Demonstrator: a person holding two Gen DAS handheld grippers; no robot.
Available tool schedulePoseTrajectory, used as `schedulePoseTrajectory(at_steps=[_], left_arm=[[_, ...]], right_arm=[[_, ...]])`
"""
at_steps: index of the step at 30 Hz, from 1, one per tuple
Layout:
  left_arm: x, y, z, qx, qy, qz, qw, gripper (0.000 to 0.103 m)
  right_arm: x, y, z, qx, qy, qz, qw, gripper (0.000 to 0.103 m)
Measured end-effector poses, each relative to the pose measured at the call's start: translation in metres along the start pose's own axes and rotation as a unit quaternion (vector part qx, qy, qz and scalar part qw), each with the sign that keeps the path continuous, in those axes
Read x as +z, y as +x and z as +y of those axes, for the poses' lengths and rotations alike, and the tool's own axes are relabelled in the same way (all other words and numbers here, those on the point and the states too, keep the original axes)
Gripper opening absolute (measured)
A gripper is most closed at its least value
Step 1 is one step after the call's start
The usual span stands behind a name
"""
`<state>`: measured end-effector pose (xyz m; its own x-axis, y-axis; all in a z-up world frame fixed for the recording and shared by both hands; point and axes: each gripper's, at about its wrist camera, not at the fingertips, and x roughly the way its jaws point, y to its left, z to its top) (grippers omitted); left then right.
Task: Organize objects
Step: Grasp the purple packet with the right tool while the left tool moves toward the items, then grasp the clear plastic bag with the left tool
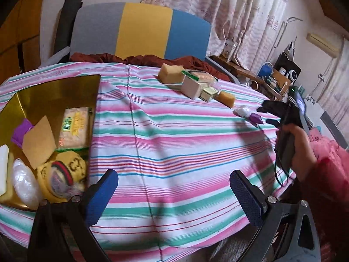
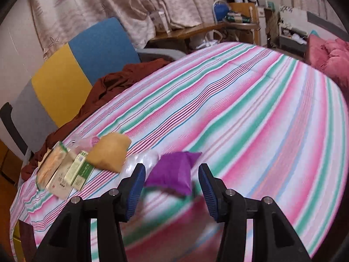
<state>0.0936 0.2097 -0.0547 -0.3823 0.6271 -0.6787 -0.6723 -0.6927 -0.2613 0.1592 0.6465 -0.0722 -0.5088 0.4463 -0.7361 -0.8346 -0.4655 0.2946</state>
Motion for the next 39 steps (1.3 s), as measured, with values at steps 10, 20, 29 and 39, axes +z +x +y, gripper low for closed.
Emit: schedulePoseTrajectory(at_steps=[10,20,29,39], left_arm=[[0.002,0.018,-0.018,0.003,0.020,0.021,0.9996,0.103],[0.043,0.062,-0.067,-0.025,0.050,0.022,0.9982,0.103],[0.094,0.137,-0.133,-0.030,0.090,0.015,0.9954,0.103],[0.132,0.226,-0.208,-0.031,0.190,0.010,0.9813,0.096]], right_arm=[[-0.005,0.028,-0.005,0.013,-0.061,0.016,0.998,0.035],[-0.017,0.004,-0.027,0.019,-0.048,-0.024,0.998,0.029],[-0.021,-0.014,-0.030,0.007,-0.041,-0.096,0.994,0.029],[-0.025,-0.031,-0.045,-0.014,-0.004,-0.160,0.987,0.029]])
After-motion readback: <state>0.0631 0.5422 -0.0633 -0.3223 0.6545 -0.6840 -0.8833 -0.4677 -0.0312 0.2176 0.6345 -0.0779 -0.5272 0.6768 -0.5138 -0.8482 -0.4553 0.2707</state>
